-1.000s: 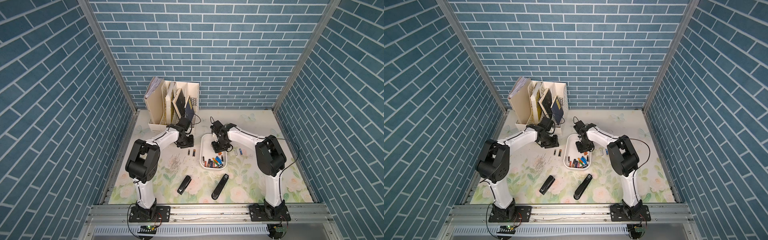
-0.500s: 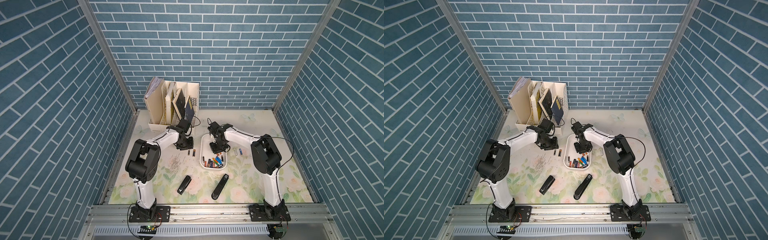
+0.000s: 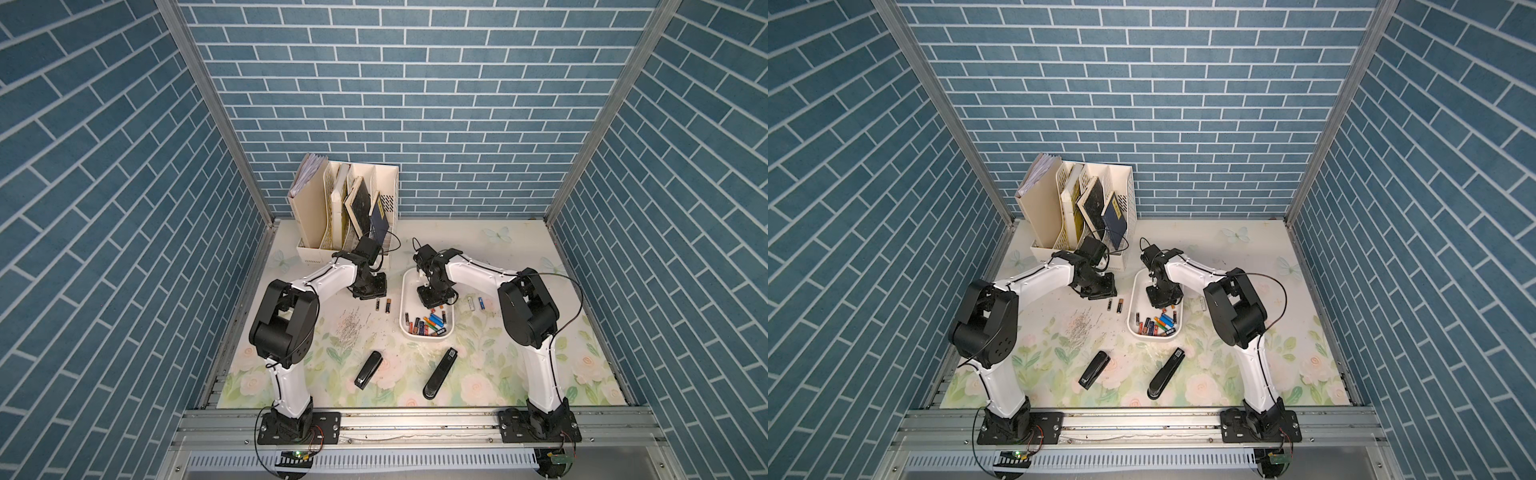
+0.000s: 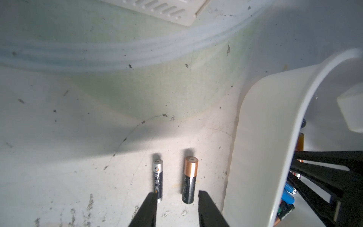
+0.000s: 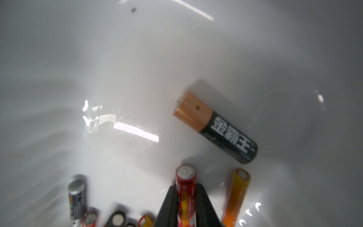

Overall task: Take the batteries out of the storage box
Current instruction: Pick up the battery from the storage box, then place the battery at the center of the board.

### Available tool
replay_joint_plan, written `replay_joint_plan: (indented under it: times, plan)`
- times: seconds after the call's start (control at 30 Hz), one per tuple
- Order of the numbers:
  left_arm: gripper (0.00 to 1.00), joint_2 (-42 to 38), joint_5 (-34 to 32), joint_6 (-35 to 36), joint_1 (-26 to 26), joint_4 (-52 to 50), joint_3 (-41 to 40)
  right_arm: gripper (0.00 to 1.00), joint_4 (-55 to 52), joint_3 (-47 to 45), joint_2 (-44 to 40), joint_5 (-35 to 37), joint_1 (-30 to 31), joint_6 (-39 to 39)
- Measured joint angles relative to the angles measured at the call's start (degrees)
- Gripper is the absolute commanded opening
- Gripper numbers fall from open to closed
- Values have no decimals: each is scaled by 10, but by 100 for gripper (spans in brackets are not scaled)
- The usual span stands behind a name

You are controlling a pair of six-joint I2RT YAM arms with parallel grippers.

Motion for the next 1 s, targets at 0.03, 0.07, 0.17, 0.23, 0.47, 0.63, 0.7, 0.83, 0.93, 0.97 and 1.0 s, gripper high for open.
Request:
replay_joint_plan:
  times: [0.03,0.07,0.17,0.23,0.47,0.63,0.7,0.83,0.93,0.97,1.0]
  plan:
    - [40,0,0,0,0,0,0,14,0,0,0,0,0,0]
    - [41,0,0,0,-1,0,0,14,0,2,0,-2,0,0]
    - [41,0,0,-2,-3,0,0,14,-2,10,0,-9,0,-1]
    - [41,0,0,-2,-4,0,0,13,-3,19,0,-13,0,-1]
    - [41,0,0,-2,-10,-2,13,13,-16,61,-6,-28,-4,-1]
    - [41,0,0,-2,-10,-3,18,13,-29,68,-34,-43,-18,-2]
    - [40,0,0,-2,-10,-3,18,13,-35,68,-50,-47,-31,-2]
    - [41,0,0,-2,-10,-5,19,13,-49,68,-79,-46,-61,-10]
    - [41,0,0,-2,-10,-5,19,13,-61,68,-103,-45,-86,-15]
    - [41,0,0,-2,-10,-5,19,13,-65,68,-111,-43,-95,-17]
    - [40,0,0,-2,-10,-5,19,13,-69,67,-120,-41,-104,-18]
